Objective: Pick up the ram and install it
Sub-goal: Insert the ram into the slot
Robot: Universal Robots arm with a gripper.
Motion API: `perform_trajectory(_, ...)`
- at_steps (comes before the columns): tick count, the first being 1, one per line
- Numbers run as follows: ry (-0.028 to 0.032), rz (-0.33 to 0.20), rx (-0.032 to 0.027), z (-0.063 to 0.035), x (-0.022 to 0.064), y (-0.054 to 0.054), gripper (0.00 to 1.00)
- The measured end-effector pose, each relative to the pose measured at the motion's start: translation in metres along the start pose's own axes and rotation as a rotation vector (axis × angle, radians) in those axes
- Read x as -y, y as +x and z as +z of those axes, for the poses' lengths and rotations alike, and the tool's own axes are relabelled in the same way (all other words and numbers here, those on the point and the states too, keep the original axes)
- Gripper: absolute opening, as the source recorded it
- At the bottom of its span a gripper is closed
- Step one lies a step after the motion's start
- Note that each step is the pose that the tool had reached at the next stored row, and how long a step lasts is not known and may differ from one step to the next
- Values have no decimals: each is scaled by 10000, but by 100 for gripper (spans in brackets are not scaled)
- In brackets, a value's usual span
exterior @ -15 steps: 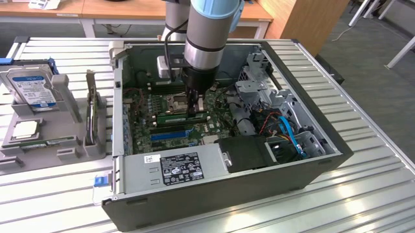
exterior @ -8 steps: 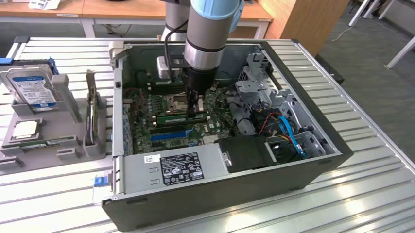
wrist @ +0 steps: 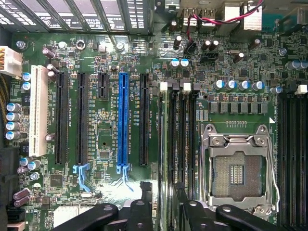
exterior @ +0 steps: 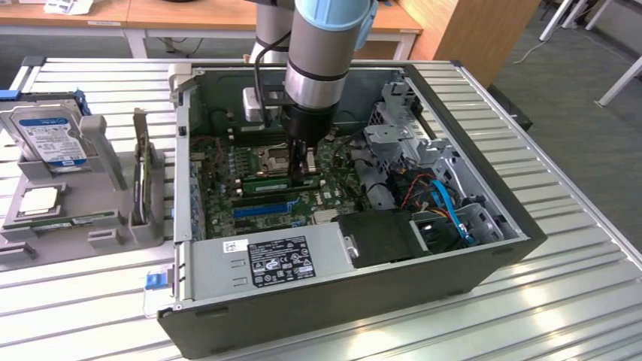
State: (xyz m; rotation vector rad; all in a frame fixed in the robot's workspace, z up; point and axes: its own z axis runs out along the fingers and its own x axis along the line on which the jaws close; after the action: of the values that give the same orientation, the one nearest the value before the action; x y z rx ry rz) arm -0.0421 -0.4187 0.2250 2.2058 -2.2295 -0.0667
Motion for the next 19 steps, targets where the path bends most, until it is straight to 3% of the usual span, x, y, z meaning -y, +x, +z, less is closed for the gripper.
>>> perform_trajectory(8, -1, 0, 0, -32, -1, -1, 31)
perform_trajectory(19, -1, 0, 1, -174, -6, -5, 31)
